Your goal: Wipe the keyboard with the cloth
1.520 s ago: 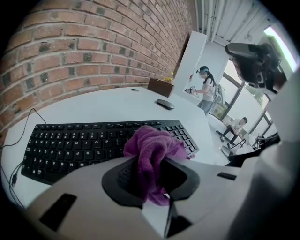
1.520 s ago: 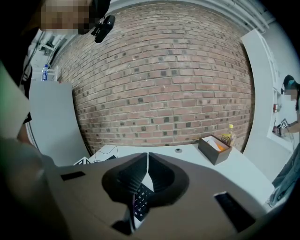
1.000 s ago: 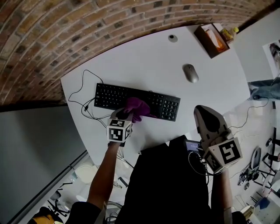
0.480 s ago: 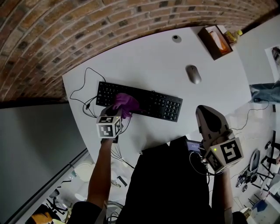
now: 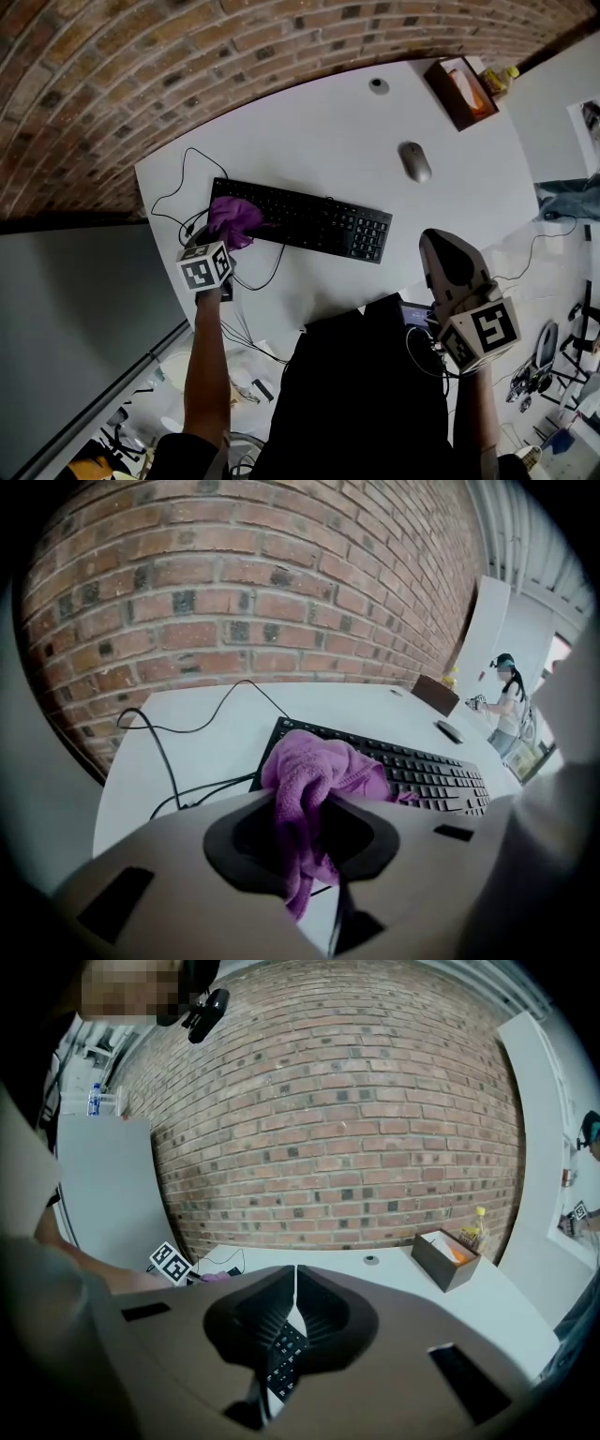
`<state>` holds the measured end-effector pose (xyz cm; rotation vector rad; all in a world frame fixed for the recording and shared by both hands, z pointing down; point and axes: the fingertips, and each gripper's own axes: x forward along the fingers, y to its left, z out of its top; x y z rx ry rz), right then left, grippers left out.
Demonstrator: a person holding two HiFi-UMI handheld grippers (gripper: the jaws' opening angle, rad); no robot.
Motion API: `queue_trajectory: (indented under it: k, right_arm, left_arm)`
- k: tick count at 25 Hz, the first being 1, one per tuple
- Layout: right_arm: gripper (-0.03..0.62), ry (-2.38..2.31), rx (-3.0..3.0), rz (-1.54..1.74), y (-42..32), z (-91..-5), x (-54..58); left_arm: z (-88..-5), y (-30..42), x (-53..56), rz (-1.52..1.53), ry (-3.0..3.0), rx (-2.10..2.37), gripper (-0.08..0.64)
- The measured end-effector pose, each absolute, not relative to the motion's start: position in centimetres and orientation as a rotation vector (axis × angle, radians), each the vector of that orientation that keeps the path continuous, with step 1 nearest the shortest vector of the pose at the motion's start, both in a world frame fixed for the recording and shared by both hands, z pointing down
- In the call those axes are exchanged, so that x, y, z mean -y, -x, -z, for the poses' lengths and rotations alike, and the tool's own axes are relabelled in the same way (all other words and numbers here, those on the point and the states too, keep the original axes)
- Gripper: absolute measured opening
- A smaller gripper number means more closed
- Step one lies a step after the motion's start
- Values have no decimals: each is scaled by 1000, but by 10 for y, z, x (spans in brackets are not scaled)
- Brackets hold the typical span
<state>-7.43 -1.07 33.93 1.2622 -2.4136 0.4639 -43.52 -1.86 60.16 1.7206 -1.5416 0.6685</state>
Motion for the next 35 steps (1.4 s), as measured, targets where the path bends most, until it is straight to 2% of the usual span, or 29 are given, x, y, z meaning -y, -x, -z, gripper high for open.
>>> queue_trajectory:
  k: [7,35]
  right_arm:
    - [20,-1268,2419,-471,75,-340,9]
    - [20,-1391,2376,-537,43,-342,3]
  left_arm:
    - [-603,465,21,-651,-1636,1622,100]
    - [-596,435,105,-824,-1791,1560,100]
